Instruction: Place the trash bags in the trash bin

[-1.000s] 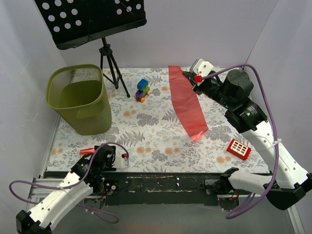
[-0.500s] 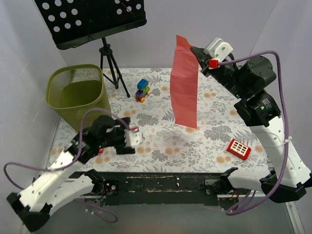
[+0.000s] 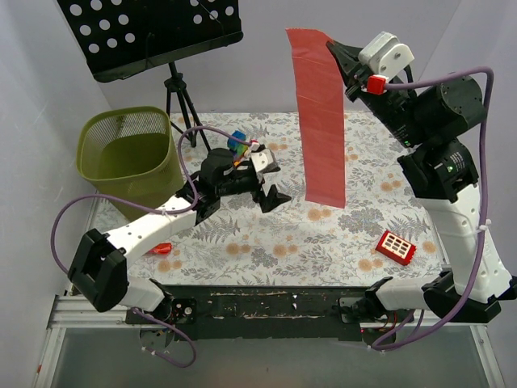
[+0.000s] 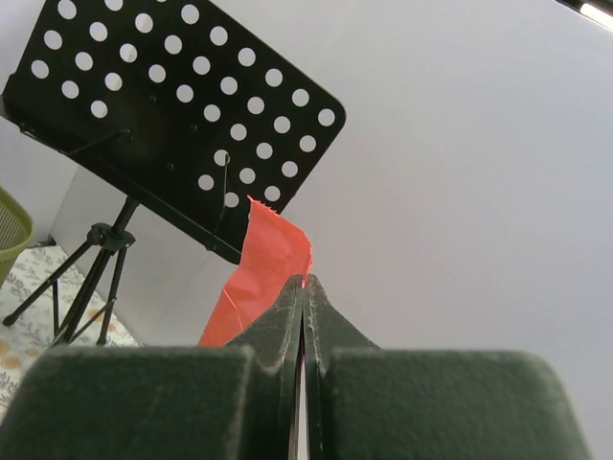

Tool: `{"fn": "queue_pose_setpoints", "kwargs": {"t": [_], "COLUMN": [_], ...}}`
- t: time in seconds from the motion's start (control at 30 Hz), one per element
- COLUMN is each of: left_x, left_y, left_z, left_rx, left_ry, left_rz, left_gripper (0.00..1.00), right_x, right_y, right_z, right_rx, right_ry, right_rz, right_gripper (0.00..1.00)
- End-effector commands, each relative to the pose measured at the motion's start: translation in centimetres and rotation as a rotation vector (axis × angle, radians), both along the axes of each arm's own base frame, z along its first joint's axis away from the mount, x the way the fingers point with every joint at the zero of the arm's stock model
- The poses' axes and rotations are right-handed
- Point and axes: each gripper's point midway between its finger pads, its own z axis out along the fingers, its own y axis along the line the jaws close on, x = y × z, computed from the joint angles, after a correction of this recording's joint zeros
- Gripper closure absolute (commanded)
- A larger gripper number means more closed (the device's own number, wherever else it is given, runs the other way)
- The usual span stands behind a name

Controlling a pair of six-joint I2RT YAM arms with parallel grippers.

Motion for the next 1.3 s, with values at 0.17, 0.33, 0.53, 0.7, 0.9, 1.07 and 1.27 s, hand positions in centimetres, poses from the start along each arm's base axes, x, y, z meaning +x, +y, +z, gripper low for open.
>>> {"fn": "queue_pose_setpoints", "kwargs": {"t": [0.17, 0.33, 0.53, 0.7, 0.9, 1.07, 1.27], "left_x": [-0.8, 2.9, 4.9, 5.1, 3.7, 2.2, 2.7], "left_y": [-6.1, -8.0, -8.1, -4.8, -1.3, -2.1, -4.0], "left_z": [2.6, -0.2, -1.3, -1.0, -2.9, -2.9, -1.4], "left_rx": [-0.232, -0.236, -0.239, -0.216, -0.154, -0.153, -0.209], "left_ry": [0.078, 0.115, 0.130, 0.151, 0.136, 0.127, 0.168], "left_rz": [-0.205, -0.115, -0.080, -0.044, -0.098, -0.245, -0.336], "left_gripper": [0.04, 0.09, 0.14, 0.13, 0.04, 0.04, 0.32], "right_x": [1.1, 1.5, 1.8, 1.8, 2.0, 2.4, 3.3], "right_y": [-1.0, -1.0, -0.9, -0.9, -1.0, -0.8, -0.6], "right_z": [2.7, 2.9, 3.2, 3.5, 2.6, 2.5, 1.5], "right_rx": [0.052, 0.047, 0.043, 0.041, 0.022, 0.005, -0.017], "right_ry": [-0.046, -0.045, -0.050, -0.060, -0.061, -0.057, -0.041], "right_rz": [-0.074, -0.086, -0.098, -0.096, -0.113, -0.119, -0.142], "right_gripper": [0.99, 0.99, 0.99, 0.99, 0.99, 0.99, 0.99]}}
